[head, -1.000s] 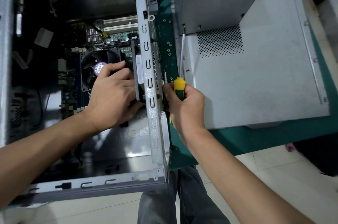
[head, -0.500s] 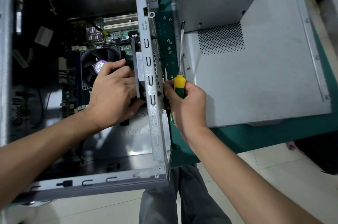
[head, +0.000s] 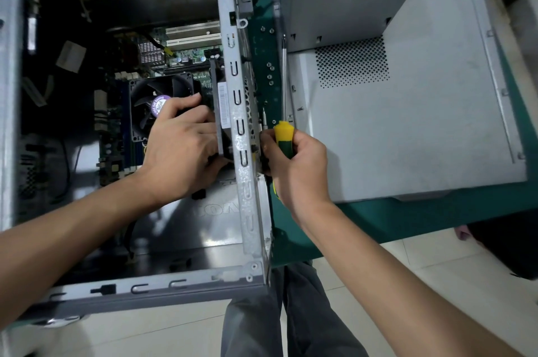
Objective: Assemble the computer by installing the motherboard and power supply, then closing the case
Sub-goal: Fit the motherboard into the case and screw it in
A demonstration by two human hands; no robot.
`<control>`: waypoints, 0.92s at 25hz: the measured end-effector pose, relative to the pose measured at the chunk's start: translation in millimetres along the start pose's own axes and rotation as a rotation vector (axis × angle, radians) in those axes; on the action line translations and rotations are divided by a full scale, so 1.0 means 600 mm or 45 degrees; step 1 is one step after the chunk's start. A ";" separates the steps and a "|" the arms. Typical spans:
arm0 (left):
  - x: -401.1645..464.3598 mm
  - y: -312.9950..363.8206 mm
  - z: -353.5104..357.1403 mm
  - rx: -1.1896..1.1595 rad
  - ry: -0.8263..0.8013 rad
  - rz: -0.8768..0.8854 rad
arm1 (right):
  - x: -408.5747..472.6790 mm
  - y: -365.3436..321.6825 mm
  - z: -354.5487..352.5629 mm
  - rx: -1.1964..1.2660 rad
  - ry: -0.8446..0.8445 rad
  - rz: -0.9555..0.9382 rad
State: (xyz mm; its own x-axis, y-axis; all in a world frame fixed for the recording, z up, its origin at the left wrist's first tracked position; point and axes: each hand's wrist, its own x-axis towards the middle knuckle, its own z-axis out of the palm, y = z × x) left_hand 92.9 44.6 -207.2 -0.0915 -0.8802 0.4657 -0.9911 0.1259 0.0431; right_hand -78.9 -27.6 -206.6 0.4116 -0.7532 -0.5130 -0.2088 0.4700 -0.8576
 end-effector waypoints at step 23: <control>-0.002 0.000 0.002 -0.138 -0.040 0.011 | -0.017 -0.008 -0.016 0.275 -0.113 0.118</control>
State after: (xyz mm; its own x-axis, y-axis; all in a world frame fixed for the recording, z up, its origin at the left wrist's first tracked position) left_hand 92.9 44.9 -208.6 -0.1045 -0.8927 0.4383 -0.9742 0.1804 0.1352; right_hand -90.4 -26.8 -197.6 0.4780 -0.6636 -0.5754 -0.0585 0.6296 -0.7747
